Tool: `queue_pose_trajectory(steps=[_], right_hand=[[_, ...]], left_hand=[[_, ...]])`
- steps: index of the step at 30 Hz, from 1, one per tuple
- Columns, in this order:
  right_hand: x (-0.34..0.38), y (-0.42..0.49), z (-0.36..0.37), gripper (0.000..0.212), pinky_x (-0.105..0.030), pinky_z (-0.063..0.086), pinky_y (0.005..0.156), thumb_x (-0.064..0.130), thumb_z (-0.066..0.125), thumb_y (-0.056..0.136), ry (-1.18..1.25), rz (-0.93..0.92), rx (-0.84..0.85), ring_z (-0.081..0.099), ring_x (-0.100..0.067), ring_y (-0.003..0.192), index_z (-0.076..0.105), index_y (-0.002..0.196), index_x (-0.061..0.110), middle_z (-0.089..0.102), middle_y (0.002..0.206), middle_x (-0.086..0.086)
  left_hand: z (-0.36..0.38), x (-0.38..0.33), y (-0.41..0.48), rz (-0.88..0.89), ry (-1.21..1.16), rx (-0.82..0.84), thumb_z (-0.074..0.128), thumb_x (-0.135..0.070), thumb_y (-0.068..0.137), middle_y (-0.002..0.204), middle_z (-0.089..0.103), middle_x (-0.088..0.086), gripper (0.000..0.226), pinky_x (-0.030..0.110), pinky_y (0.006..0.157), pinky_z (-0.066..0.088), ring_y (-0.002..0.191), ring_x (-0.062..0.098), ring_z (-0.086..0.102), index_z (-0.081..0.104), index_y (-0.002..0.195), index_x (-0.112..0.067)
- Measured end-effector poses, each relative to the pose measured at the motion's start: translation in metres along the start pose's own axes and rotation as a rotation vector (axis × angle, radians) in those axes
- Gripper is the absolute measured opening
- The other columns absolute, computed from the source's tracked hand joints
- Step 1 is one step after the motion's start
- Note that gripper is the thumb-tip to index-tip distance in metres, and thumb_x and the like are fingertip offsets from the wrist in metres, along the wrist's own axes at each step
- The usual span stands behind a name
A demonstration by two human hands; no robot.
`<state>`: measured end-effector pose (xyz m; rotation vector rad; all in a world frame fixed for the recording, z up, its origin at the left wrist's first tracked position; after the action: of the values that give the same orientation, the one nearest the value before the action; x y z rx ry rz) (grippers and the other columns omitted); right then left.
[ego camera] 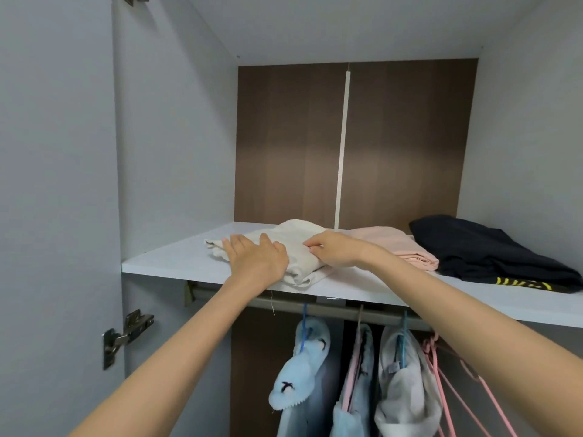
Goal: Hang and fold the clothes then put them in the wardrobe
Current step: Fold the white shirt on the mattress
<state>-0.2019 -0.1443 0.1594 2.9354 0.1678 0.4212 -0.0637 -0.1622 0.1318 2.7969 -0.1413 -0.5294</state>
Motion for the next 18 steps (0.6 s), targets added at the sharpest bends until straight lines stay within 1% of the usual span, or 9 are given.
queue_pose_trajectory(steps=[3, 4, 6, 7, 9, 12, 15, 17, 18], right_hand=[[-0.012, 0.009, 0.0, 0.037, -0.037, 0.04, 0.098, 0.005, 0.032, 0.098, 0.01, -0.004, -0.004, 0.052, -0.032, 0.117, 0.061, 0.121, 0.003, 0.061, 0.125, -0.015], [-0.018, 0.011, 0.0, 0.037, -0.036, 0.042, 0.097, 0.004, 0.032, 0.097, 0.02, -0.011, -0.008, 0.054, -0.031, 0.113, 0.062, 0.121, 0.004, 0.062, 0.124, -0.014], [-0.028, 0.014, -0.003, 0.037, -0.025, 0.042, 0.088, 0.003, 0.035, 0.096, 0.053, -0.031, -0.03, 0.055, -0.02, 0.103, 0.063, 0.121, 0.008, 0.063, 0.123, -0.008], [-0.034, 0.013, -0.005, 0.036, -0.021, 0.041, 0.087, 0.003, 0.037, 0.097, 0.093, -0.035, -0.04, 0.055, -0.016, 0.102, 0.064, 0.12, 0.01, 0.064, 0.123, -0.005], [-0.043, 0.013, -0.009, 0.033, -0.023, 0.043, 0.094, 0.003, 0.042, 0.097, 0.186, -0.015, -0.06, 0.057, -0.016, 0.109, 0.066, 0.118, 0.01, 0.065, 0.121, -0.004], [-0.042, 0.012, -0.02, 0.028, -0.02, 0.038, 0.097, 0.008, 0.048, 0.096, 0.192, 0.002, -0.171, 0.055, -0.016, 0.118, 0.068, 0.116, 0.011, 0.065, 0.123, -0.003], [-0.022, 0.003, -0.024, 0.029, -0.023, 0.039, 0.091, 0.024, 0.049, 0.097, 0.174, -0.059, -0.271, 0.057, -0.017, 0.114, 0.069, 0.112, 0.01, 0.066, 0.121, -0.001], [-0.007, -0.005, -0.013, 0.035, -0.022, 0.036, 0.093, 0.036, 0.048, 0.096, 0.148, -0.118, -0.165, 0.054, -0.013, 0.117, 0.062, 0.124, 0.019, 0.061, 0.128, 0.005], [-0.001, -0.007, -0.004, 0.043, -0.022, 0.032, 0.1, 0.041, 0.047, 0.096, 0.087, -0.152, -0.083, 0.046, -0.012, 0.126, 0.052, 0.135, 0.023, 0.052, 0.139, 0.007]], left_hand=[[0.007, -0.016, 0.003, -0.002, 0.023, 0.078, 0.016, -0.029, 0.099, 0.15, 0.006, 0.035, 0.053, 0.051, 0.113, -0.008, 0.142, 0.044, -0.002, 0.016, 0.148, -0.009], [0.01, -0.021, 0.005, -0.001, -0.008, 0.132, 0.016, -0.033, 0.1, 0.152, 0.003, 0.032, 0.055, 0.05, 0.114, -0.006, 0.143, 0.042, -0.003, 0.011, 0.15, -0.012], [0.012, -0.028, 0.011, 0.026, -0.123, 0.247, 0.016, -0.039, 0.1, 0.155, 0.005, 0.025, 0.057, 0.046, 0.117, 0.005, 0.144, 0.037, 0.003, 0.007, 0.152, -0.017], [0.012, -0.031, 0.015, 0.056, -0.166, 0.29, 0.017, -0.039, 0.1, 0.155, 0.01, 0.022, 0.057, 0.044, 0.116, 0.01, 0.143, 0.036, 0.009, 0.009, 0.151, -0.016], [0.01, -0.035, 0.018, 0.131, -0.154, 0.329, 0.018, -0.032, 0.101, 0.152, 0.025, 0.018, 0.052, 0.04, 0.112, 0.02, 0.139, 0.034, 0.021, 0.022, 0.147, -0.008], [0.004, -0.029, 0.021, 0.223, -0.127, 0.217, 0.022, -0.022, 0.101, 0.142, 0.042, 0.014, 0.041, 0.035, 0.105, 0.025, 0.129, 0.031, 0.035, 0.042, 0.132, -0.005], [-0.015, -0.008, 0.029, 0.269, -0.135, 0.005, 0.031, -0.023, 0.099, 0.141, 0.047, 0.007, 0.04, 0.033, 0.101, 0.026, 0.129, 0.03, 0.032, 0.05, 0.133, -0.021], [-0.024, 0.009, 0.035, 0.329, -0.065, 0.003, 0.035, -0.034, 0.1, 0.148, 0.04, 0.0, 0.039, 0.034, 0.109, 0.023, 0.136, 0.027, 0.03, 0.045, 0.138, -0.033], [-0.023, 0.017, 0.038, 0.372, -0.1, 0.113, 0.036, -0.038, 0.1, 0.151, 0.034, -0.004, 0.041, 0.036, 0.114, 0.02, 0.139, 0.022, 0.028, 0.04, 0.141, -0.035]])
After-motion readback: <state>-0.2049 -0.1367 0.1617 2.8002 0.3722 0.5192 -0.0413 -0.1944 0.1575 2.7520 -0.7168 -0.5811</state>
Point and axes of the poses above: each hand's wrist, its own y-axis towards the middle knuckle, its own z-axis out of the palm, x = y × z, the point moved 6 cm from there along y, towards the middle knuckle
